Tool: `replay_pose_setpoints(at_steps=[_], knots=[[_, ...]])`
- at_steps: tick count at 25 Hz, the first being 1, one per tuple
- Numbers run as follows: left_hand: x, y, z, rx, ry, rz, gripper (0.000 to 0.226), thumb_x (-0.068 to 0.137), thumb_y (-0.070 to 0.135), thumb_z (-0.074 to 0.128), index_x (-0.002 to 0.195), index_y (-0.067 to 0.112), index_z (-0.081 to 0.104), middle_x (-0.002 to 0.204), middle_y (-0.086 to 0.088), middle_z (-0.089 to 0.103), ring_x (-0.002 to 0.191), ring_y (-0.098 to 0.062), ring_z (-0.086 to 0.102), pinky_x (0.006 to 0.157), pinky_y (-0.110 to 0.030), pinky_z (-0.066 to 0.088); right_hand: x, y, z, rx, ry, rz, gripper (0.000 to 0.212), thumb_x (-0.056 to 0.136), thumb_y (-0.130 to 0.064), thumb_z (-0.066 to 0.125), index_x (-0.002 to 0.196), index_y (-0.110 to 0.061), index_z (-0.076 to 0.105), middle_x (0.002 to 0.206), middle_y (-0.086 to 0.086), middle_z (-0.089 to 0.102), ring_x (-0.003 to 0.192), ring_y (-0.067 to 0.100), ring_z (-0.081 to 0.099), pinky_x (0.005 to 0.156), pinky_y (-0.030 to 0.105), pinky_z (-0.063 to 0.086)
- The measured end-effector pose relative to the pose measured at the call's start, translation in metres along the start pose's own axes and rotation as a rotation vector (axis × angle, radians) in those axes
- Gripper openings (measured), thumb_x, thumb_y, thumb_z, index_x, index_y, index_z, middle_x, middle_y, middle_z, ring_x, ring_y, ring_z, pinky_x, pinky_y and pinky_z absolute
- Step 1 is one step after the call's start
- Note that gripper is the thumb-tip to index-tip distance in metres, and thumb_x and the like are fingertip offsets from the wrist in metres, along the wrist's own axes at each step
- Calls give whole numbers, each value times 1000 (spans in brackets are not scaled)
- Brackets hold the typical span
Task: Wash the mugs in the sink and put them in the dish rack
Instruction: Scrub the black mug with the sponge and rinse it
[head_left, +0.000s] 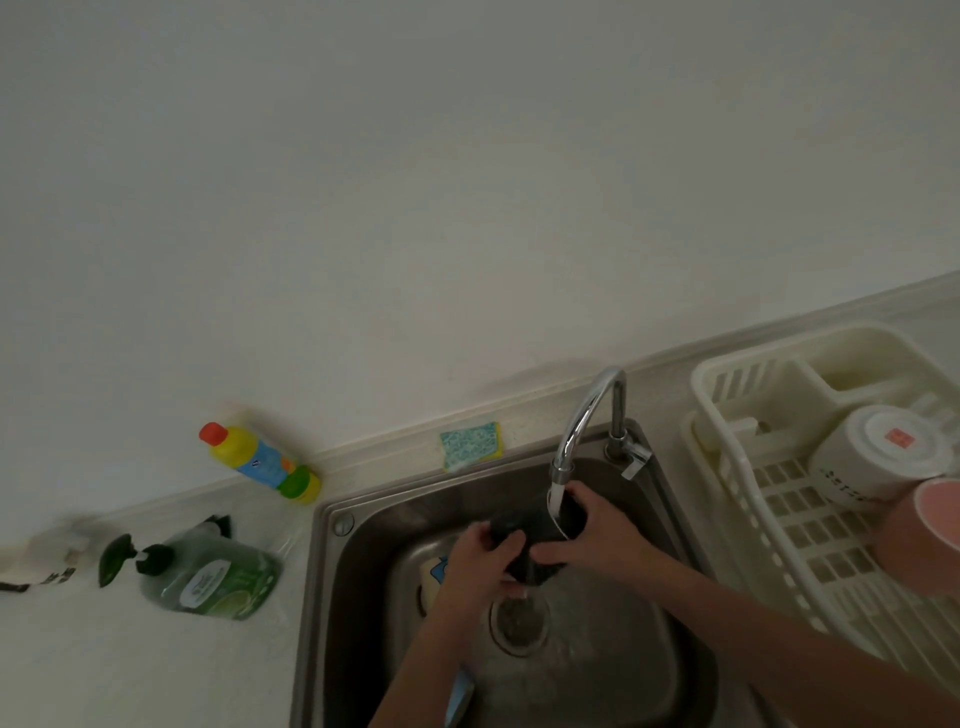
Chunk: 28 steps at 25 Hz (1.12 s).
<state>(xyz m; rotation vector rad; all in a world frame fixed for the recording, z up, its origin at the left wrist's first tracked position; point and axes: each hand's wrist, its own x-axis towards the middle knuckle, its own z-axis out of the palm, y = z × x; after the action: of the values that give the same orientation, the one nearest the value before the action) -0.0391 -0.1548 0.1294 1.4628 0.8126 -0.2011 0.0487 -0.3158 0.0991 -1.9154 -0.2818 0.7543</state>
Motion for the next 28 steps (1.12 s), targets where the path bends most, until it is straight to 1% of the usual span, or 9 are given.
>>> replay_pose_setpoints(at_steps=[3,5,7,10,12,15,22,25,28], knots=[[-1,-3,-12,542,46,216,25,94,12,60,103,34,53,99,6,66,68,-10,61,55,-23,48,4,-7,-3,-287,-41,-112,97,44,-61,83,132,-37,49,122,-15,60,110,5,57,96,22,47],[-2,-2,-12,820,36,296,18,89,10,56,90,29,56,88,6,65,70,-10,58,62,-26,49,3,-12,-5,-356,-94,-180,99,46,-60,83,135,-42,45,128,-15,57,116,4,55,102,28,48],[-2,3,-8,989,-4,308,13,84,15,57,95,20,64,89,2,67,76,-9,59,70,-25,49,1,-18,-8,-469,-120,-221,102,48,-61,80,140,-43,40,135,-13,54,122,7,54,105,32,46],[-1,6,1,793,-152,174,17,90,19,57,102,14,68,91,-5,72,71,-10,67,60,-19,53,-3,-19,-15,-652,-116,-283,102,49,-67,72,140,-41,35,133,-13,54,120,10,55,105,38,45],[4,5,3,547,-219,88,17,94,15,57,104,10,69,97,-12,71,81,-20,72,66,-27,59,-5,-15,-24,-638,-99,-276,106,49,-69,74,141,-38,32,131,-12,54,118,12,56,104,38,45],[13,-5,7,334,-282,92,13,97,10,57,98,8,70,94,-12,70,89,-26,72,83,-39,60,-10,-2,-39,-402,-33,-242,118,44,-62,84,146,-39,27,136,-19,53,124,3,52,107,31,43],[18,-13,7,237,-245,154,15,96,5,59,102,-5,67,96,-19,70,86,-22,71,78,-32,59,-22,17,-39,-75,-62,-176,99,52,-28,92,137,-40,40,131,-18,56,124,-1,52,107,34,46],[16,-17,-14,172,-260,140,16,95,5,60,106,-3,68,103,-23,70,96,-32,70,85,-41,59,-16,14,-24,-61,-99,-175,97,51,-27,91,133,-46,43,129,-19,59,123,0,54,105,37,48],[13,-18,-32,141,-201,110,17,96,-1,56,108,-6,67,100,-23,68,91,-27,69,88,-45,58,-6,6,-7,-58,-142,-196,95,54,-27,92,133,-47,43,127,-20,60,122,0,55,104,33,48]])
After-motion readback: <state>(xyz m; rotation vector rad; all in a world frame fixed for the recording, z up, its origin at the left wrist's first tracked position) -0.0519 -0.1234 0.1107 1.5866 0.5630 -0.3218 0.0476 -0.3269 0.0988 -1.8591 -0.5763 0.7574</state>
